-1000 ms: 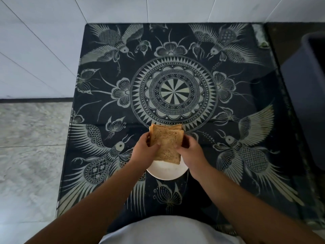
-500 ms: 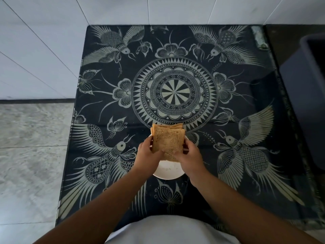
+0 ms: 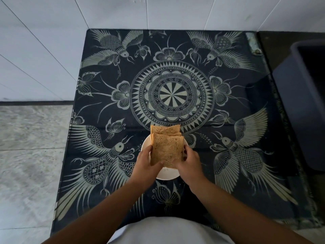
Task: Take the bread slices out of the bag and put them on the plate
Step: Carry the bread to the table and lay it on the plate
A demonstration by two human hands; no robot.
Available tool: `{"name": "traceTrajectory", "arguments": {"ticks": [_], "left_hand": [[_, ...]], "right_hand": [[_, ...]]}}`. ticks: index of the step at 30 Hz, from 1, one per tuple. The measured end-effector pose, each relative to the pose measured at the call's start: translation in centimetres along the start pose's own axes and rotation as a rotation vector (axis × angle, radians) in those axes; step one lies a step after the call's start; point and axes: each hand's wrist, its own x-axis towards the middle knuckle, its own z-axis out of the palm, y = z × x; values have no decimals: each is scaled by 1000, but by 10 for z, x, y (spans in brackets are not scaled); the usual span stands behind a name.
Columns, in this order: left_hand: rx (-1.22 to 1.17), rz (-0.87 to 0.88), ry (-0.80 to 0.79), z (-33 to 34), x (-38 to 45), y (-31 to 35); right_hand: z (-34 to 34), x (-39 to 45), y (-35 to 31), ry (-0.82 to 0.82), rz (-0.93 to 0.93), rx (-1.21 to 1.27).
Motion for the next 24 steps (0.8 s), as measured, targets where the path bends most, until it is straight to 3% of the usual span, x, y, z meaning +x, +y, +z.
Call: {"name": "traceTrajectory", "arguments": {"ticks": [13, 24], "left_hand": [[-151, -38, -62, -2, -21, 2], [-55, -90, -71, -5, -26, -3]], "right_hand": [[0, -20, 3, -19, -51, -135], [2, -27, 2, -98, -9, -81]]}}
